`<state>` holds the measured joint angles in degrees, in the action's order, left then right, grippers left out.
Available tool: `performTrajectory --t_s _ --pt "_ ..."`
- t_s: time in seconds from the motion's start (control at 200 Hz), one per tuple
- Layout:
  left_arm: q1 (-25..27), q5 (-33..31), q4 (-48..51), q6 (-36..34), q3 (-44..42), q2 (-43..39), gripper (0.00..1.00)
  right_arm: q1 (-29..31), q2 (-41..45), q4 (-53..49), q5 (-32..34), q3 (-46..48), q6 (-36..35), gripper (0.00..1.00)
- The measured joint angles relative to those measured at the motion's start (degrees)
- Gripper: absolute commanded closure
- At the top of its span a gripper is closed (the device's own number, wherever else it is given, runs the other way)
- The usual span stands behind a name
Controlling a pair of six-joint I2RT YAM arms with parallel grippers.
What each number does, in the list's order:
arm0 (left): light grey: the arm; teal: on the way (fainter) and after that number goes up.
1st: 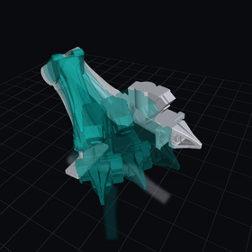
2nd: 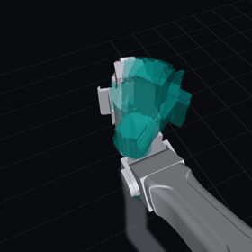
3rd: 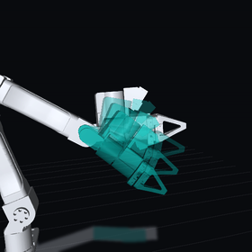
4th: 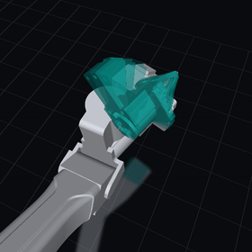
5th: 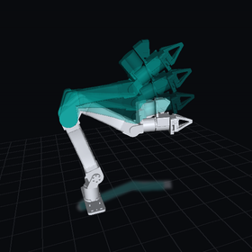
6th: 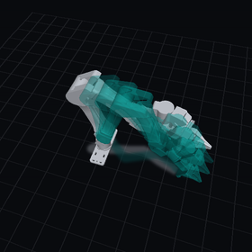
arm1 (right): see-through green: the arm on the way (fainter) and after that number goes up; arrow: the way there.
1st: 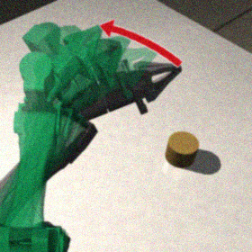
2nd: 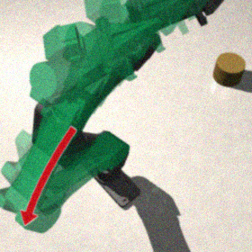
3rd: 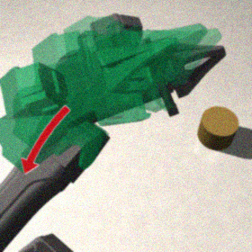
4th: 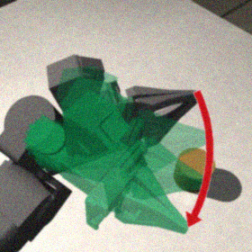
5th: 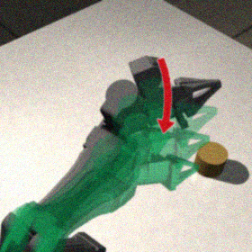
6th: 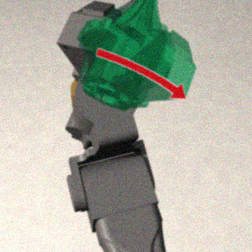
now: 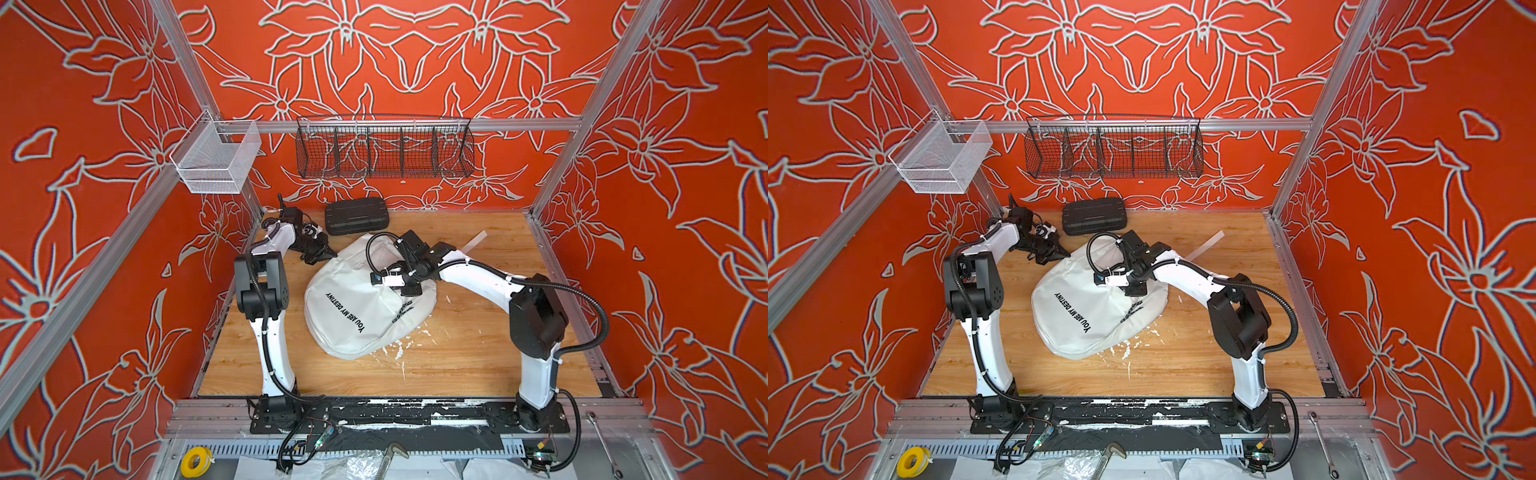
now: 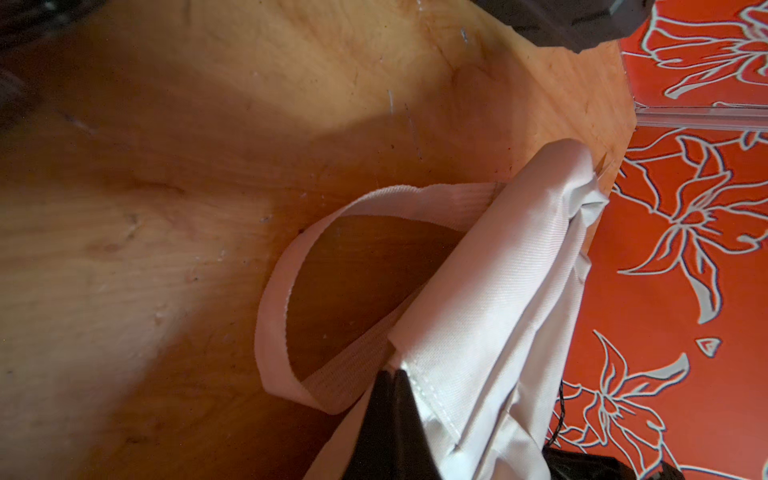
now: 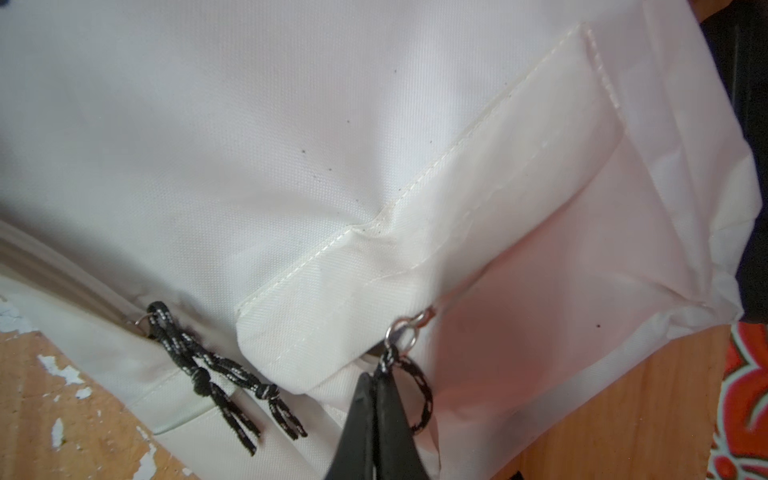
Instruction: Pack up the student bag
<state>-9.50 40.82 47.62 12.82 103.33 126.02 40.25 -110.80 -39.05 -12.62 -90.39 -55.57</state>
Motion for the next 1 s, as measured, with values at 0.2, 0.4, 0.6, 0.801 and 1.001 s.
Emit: performTrajectory --t_s 0.2,0.4,0.6,0.801,1.001 --pt "0.8 -1.8 -2.3 -1.9 3.3 0.0 0.48 0.0 -1.3 -1.7 -1.2 -4.2 -0.5 1.0" --pt "2.8 -4.2 -3.1 -0.1 0.2 -3.1 0.42 0.0 -3.7 -1.8 -4.0 -7.1 -0.9 1.0" --pt "10.9 -4.2 -1.2 4.7 -1.9 -6.2 0.42 0.0 -5.1 -0.7 -4.8 -7.1 -1.0 1.0" --pt "19.1 -3.3 -0.8 10.7 -4.4 -6.2 0.42 0.0 -5.1 0.6 -4.5 -6.2 -1.0 1.0" --pt "20.0 -3.0 -0.1 14.1 -5.0 -6.2 0.43 0.0 -5.0 2.8 -3.4 -3.1 -1.0 1.0"
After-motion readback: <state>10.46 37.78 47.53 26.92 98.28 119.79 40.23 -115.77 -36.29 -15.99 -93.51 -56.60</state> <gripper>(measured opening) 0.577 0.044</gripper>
